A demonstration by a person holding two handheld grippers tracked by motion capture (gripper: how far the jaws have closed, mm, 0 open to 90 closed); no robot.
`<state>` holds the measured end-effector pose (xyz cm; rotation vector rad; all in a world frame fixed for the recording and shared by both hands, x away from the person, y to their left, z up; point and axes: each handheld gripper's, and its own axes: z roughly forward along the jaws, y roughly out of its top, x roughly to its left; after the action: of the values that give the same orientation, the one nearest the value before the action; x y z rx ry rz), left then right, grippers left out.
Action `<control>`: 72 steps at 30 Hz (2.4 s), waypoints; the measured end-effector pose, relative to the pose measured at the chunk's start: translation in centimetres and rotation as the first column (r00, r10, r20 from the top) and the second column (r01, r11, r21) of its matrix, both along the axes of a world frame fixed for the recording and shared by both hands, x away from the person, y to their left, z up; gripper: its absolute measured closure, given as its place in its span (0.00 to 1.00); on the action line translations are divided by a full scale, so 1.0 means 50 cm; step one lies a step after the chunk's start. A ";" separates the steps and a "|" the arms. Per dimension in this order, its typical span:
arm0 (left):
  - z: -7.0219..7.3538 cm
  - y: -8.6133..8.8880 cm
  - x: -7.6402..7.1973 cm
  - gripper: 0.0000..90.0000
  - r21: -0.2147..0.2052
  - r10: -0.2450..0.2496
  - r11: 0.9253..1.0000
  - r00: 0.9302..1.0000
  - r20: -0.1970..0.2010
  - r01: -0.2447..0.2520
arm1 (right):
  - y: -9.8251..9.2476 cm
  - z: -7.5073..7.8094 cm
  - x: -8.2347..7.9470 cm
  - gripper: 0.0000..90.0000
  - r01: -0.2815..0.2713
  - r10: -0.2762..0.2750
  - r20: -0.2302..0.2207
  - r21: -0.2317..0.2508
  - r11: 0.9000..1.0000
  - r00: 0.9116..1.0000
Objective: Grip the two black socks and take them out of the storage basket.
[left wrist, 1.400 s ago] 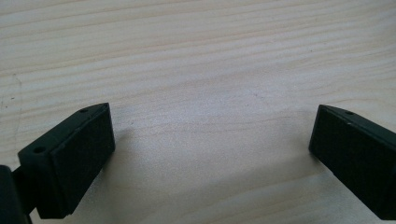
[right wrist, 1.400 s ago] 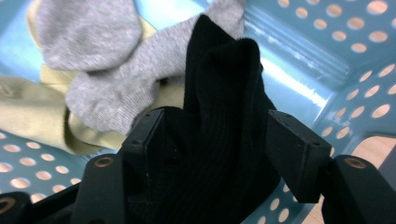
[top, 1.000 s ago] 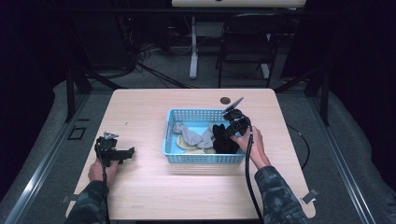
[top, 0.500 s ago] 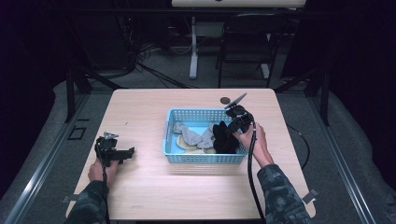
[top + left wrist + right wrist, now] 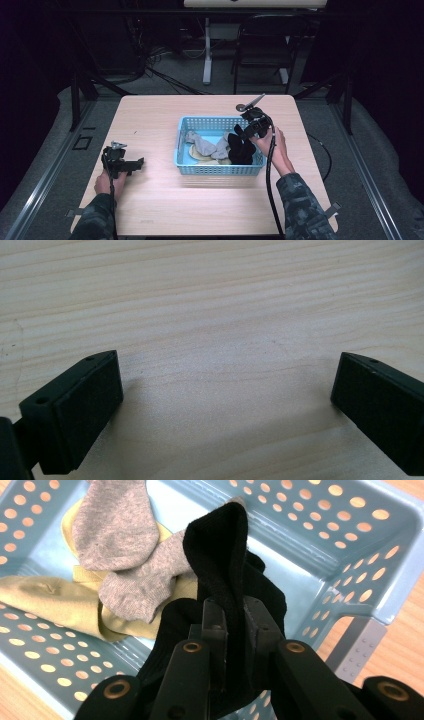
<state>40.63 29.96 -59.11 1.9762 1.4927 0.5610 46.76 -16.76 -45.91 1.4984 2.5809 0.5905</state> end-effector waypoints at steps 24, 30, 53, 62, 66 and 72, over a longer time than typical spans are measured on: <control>0.000 0.000 0.000 0.00 0.000 0.001 1.000 1.000 0.000 -0.001 | -0.004 0.063 -0.001 0.91 -0.011 0.011 0.053 0.002 1.000 0.999; 0.000 0.000 0.000 0.00 0.000 0.000 1.000 1.000 0.000 0.000 | -0.007 0.079 -0.002 0.91 -0.011 0.010 0.064 0.006 1.000 0.998; 0.000 0.000 0.000 0.00 0.000 0.000 1.000 1.000 0.000 0.000 | -0.028 0.137 -0.013 0.91 0.001 -0.003 0.113 0.019 1.000 0.994; 0.000 0.000 0.000 0.00 0.000 0.000 1.000 1.000 0.000 0.000 | -0.049 0.157 -0.022 0.91 0.016 -0.018 0.132 0.017 1.000 0.991; 0.000 0.000 0.000 0.00 0.000 0.000 1.000 1.000 0.000 0.000 | -0.059 0.162 -0.025 0.91 0.024 -0.028 0.138 0.028 0.999 0.990; 0.000 0.000 0.000 0.00 0.000 0.000 1.000 1.000 0.000 0.000 | -0.076 0.168 -0.029 0.91 0.037 -0.039 0.136 0.019 0.999 0.990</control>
<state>40.64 29.96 -59.11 1.9757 1.4928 0.5610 45.32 -20.58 -37.50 1.4540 2.4461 0.6855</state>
